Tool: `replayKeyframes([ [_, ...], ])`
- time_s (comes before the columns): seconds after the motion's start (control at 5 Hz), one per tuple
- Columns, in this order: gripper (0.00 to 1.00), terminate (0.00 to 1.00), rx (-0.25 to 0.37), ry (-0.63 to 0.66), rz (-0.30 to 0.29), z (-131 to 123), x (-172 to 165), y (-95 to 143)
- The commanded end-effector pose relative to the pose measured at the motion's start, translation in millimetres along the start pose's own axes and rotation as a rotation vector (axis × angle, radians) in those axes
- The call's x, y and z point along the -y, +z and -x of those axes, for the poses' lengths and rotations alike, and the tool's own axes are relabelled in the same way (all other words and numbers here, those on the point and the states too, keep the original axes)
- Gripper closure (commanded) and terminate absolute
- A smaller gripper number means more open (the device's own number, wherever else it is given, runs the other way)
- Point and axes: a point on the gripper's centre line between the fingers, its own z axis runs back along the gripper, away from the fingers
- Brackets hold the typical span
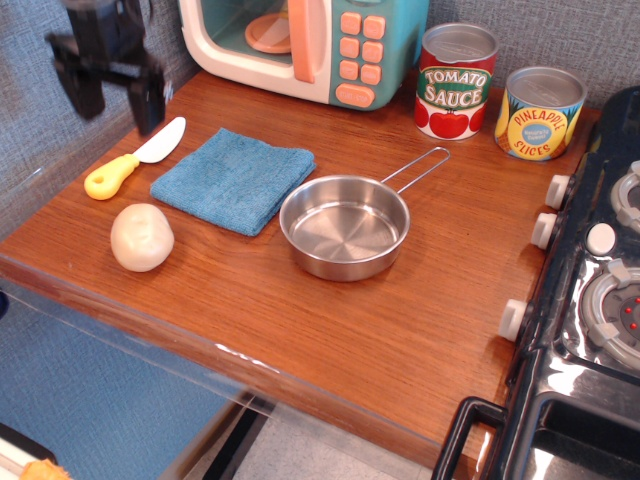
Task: Move the knife to the left of the towel.
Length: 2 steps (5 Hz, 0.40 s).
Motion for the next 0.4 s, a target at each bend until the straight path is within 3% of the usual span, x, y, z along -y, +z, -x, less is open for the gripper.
replayKeyframes([
  [0.0, 0.0, 0.0, 0.004, -0.041, 0.101, 3, 51, 19],
  [0.2, 0.0, 0.0, -0.005, -0.099, 0.078, 3, 64, 16],
])
